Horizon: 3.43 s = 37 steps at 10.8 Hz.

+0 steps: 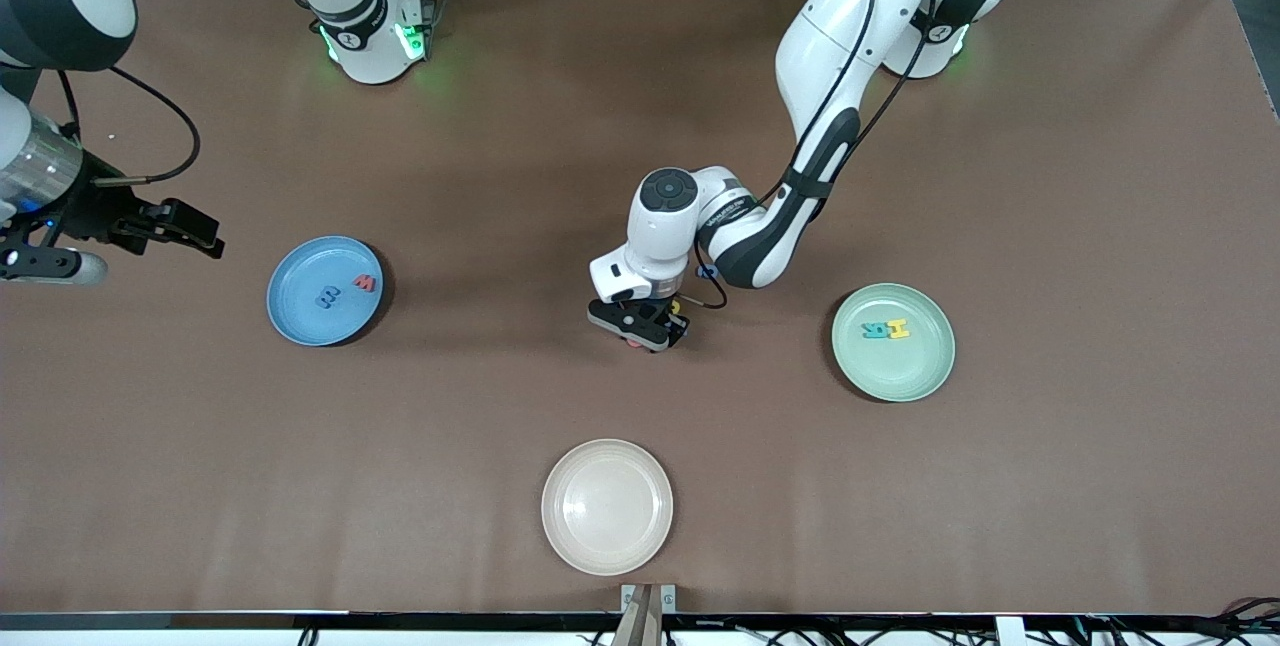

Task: Sort upper and lower case letters into plates
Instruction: 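Grasp the pink Q with the left gripper while the right gripper withdraws, then carry the pink Q over the green plate with the left gripper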

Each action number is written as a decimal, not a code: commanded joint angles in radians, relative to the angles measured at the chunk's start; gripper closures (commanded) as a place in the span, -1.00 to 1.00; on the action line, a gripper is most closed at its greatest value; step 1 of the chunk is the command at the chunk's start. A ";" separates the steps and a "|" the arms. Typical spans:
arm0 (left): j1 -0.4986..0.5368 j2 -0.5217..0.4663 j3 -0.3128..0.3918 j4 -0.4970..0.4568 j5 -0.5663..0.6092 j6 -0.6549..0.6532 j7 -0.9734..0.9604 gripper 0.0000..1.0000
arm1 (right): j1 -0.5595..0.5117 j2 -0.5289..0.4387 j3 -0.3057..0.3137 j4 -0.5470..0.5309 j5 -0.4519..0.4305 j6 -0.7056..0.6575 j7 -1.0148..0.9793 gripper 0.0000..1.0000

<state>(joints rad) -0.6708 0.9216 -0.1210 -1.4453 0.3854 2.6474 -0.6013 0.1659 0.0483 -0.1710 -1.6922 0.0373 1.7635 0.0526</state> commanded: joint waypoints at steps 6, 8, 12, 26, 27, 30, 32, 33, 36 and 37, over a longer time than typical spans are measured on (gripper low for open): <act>-0.009 -0.004 0.004 -0.012 -0.023 -0.034 -0.012 0.44 | -0.042 0.039 0.061 0.077 -0.033 -0.016 -0.024 -1.00; -0.007 -0.013 0.004 -0.007 -0.023 -0.064 -0.009 0.44 | -0.043 0.039 0.064 0.077 -0.033 -0.016 -0.025 -1.00; 0.011 -0.044 -0.011 0.000 -0.025 -0.156 0.003 0.53 | -0.046 0.039 0.064 0.077 -0.033 -0.016 -0.030 -1.00; 0.576 -0.378 -0.237 -0.292 -0.165 -0.455 0.907 0.52 | -0.052 0.042 0.113 0.075 -0.017 -0.033 -0.027 -1.00; 0.667 -0.388 -0.282 -0.328 -0.165 -0.455 0.986 0.52 | -0.057 0.045 0.135 0.077 -0.017 -0.032 -0.024 -1.00; 0.928 -0.412 -0.411 -0.456 -0.165 -0.455 1.065 0.52 | -0.036 0.056 0.215 0.075 -0.019 -0.030 -0.011 -1.00; 1.048 -0.408 -0.485 -0.503 -0.163 -0.455 1.061 0.51 | -0.005 0.079 0.274 0.077 -0.019 -0.022 0.041 -1.00; 1.048 -0.408 -0.486 -0.509 -0.163 -0.455 1.046 0.51 | 0.006 0.093 0.289 0.078 -0.017 -0.019 0.126 -1.00; 1.047 -0.408 -0.486 -0.520 -0.163 -0.455 1.025 0.15 | 0.004 0.159 0.378 0.138 -0.020 -0.018 0.200 -1.00; 1.048 -0.408 -0.486 -0.518 -0.164 -0.455 1.025 -0.42 | 0.013 0.179 0.401 0.143 -0.030 -0.010 0.240 -1.00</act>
<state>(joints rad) 0.3687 0.5520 -0.6019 -1.9310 0.2445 2.1841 0.4300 0.1792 0.1770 0.1987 -1.5987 0.0190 1.7596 0.2397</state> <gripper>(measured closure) 0.573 0.000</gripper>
